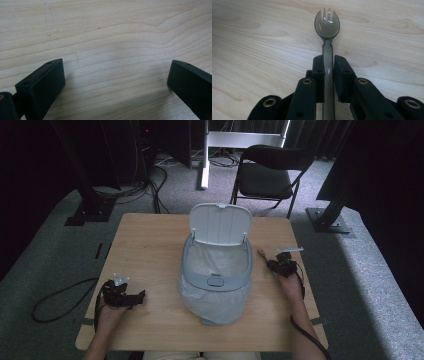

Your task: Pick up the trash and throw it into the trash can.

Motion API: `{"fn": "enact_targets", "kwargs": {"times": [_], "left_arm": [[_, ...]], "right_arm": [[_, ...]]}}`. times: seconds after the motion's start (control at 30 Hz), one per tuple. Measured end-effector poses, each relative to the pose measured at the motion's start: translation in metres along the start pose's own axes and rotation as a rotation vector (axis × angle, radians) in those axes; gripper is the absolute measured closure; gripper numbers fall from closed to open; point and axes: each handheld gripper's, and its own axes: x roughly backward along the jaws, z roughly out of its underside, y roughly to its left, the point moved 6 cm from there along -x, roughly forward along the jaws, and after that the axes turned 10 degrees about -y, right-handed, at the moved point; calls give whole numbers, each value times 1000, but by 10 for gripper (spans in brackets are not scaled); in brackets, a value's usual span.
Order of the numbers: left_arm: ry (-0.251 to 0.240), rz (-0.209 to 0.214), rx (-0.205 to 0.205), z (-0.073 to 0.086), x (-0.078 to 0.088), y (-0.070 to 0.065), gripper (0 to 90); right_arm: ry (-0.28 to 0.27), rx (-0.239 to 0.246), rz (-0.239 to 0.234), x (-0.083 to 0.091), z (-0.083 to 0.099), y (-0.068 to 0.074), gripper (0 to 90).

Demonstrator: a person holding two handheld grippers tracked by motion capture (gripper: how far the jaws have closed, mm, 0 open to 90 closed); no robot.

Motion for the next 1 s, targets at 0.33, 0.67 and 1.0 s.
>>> {"fn": "enact_targets", "kwargs": {"times": [0.33,0.67,1.0], "left_arm": [[0,0,-1,0,0,0,16],[-1,-1,1,0,-1,0,16],[-1,-1,1,0,-1,0,16]], "right_arm": [[-63,2,-21,31,-13,7,797],[-102,17,-42,63,-20,14,797],[-161,13,-81,101,-31,26,797]]}}
